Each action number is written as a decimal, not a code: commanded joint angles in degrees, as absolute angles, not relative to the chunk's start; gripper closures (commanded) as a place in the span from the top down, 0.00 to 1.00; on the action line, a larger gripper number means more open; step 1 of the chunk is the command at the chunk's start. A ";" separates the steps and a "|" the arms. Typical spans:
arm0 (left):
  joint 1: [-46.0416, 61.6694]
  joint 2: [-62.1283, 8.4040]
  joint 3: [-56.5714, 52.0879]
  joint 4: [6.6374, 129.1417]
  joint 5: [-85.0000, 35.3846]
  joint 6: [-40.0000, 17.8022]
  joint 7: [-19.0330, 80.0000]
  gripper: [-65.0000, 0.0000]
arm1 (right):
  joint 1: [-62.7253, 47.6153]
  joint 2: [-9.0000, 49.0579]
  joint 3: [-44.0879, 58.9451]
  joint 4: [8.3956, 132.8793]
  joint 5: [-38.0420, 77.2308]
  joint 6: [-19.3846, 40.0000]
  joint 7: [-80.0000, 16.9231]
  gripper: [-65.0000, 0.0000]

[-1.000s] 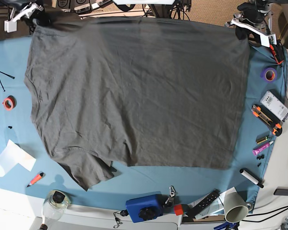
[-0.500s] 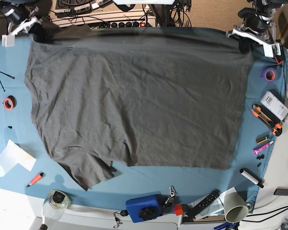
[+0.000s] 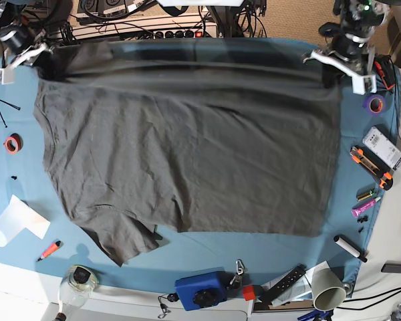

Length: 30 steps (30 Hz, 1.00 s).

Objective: Fold the T-shirt properly
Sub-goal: 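Lift the grasped edge with both grippers and pull it taut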

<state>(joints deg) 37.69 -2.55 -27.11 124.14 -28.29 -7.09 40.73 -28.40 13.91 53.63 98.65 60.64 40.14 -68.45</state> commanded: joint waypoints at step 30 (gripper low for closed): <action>44.07 -4.84 -36.56 128.86 -25.28 -4.99 46.46 0.00 | -36.69 12.97 54.50 100.18 66.63 40.00 -72.51 0.00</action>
